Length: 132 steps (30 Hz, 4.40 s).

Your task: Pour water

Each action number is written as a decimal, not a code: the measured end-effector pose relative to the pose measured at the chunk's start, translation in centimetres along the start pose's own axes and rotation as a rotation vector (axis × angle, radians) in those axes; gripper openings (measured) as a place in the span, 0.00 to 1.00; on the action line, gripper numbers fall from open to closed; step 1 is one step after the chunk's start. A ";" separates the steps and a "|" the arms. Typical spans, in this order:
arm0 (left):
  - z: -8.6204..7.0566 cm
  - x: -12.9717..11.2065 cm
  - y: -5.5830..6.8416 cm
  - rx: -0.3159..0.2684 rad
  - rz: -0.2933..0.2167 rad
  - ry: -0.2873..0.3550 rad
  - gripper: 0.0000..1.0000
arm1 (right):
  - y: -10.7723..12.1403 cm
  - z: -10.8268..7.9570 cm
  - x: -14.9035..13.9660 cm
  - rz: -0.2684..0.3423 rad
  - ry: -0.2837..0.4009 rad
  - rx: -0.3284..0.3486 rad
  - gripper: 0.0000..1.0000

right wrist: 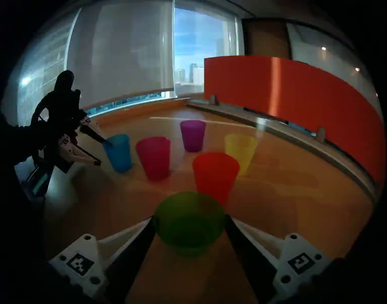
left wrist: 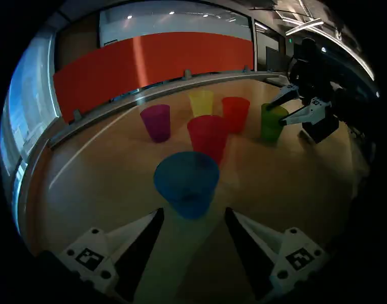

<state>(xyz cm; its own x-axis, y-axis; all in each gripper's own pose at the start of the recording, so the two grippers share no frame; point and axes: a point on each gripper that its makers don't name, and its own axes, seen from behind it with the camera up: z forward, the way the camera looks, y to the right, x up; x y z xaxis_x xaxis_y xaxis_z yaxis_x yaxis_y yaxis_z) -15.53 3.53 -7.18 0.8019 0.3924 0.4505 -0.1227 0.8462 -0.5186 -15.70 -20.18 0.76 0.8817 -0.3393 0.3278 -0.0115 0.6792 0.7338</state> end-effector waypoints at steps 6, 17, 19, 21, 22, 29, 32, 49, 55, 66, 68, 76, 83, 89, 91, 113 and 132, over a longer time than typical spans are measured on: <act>-0.4 0.0 -0.2 0.012 -0.003 0.005 0.89 | -0.1 -0.7 -0.4 0.005 -0.003 -0.013 1.00; -1.9 0.5 -1.6 0.067 -0.032 0.050 0.89 | 0.0 -3.7 -1.2 0.026 0.014 -0.066 1.00; -2.3 0.8 -2.0 0.082 -0.039 0.067 0.89 | 0.1 -4.3 -1.1 0.033 0.026 -0.083 1.00; -2.8 1.0 -2.3 0.096 -0.046 0.082 0.89 | 0.3 -5.0 -1.0 0.041 0.036 -0.101 1.00; -3.0 1.2 -2.5 0.103 -0.050 0.091 0.89 | 0.4 -5.4 -1.0 0.046 0.042 -0.113 1.00; -4.7 2.5 -4.3 0.183 -0.072 0.161 0.89 | 1.5 -7.7 -0.7 0.087 0.092 -0.200 1.00; -5.5 3.5 -5.3 0.227 -0.093 0.209 0.89 | 2.1 -8.7 -0.4 0.104 0.114 -0.240 1.00; -8.0 9.6 -7.9 0.372 -0.209 0.464 0.89 | 7.1 -14.0 2.5 0.190 0.305 -0.532 1.00; -7.9 10.9 -7.6 0.389 -0.235 0.525 0.89 | 8.2 -15.3 3.5 0.186 0.353 -0.620 0.99; -8.1 11.8 -7.9 0.462 -0.230 0.592 0.89 | 9.9 -16.7 4.5 0.174 0.409 -0.764 1.00; -8.2 11.9 -8.1 0.477 -0.235 0.605 0.89 | 10.3 -16.9 4.5 0.181 0.419 -0.789 0.99; -7.7 11.6 -7.9 0.523 -0.222 0.634 0.89 | 11.1 -17.2 4.0 0.196 0.418 -0.839 1.00; -6.4 10.8 -7.9 0.559 -0.211 0.633 0.89 | 11.0 -16.9 3.8 0.201 0.404 -0.836 1.00; -6.0 10.3 -7.9 0.578 -0.214 0.645 0.89 | 11.1 -16.5 3.9 0.219 0.402 -0.844 0.99; -6.0 10.3 -7.9 0.579 -0.217 0.652 0.89 | 11.1 -16.4 4.0 0.221 0.400 -0.846 0.99; -4.7 9.2 -7.2 0.575 -0.251 0.669 0.89 | 11.3 -16.8 3.5 0.245 0.395 -0.870 1.00; -4.0 10.0 -7.2 0.569 -0.264 0.680 0.89 | 11.4 -16.7 3.4 0.243 0.388 -0.868 1.00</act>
<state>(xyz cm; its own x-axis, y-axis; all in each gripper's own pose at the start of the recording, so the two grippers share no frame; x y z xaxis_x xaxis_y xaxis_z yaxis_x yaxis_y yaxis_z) -4.32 -0.08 -1.83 0.9934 0.0178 -0.1132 -0.0115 0.9983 0.0563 -4.98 -2.78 0.30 0.9968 0.0044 0.0801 0.0013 0.9975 -0.0710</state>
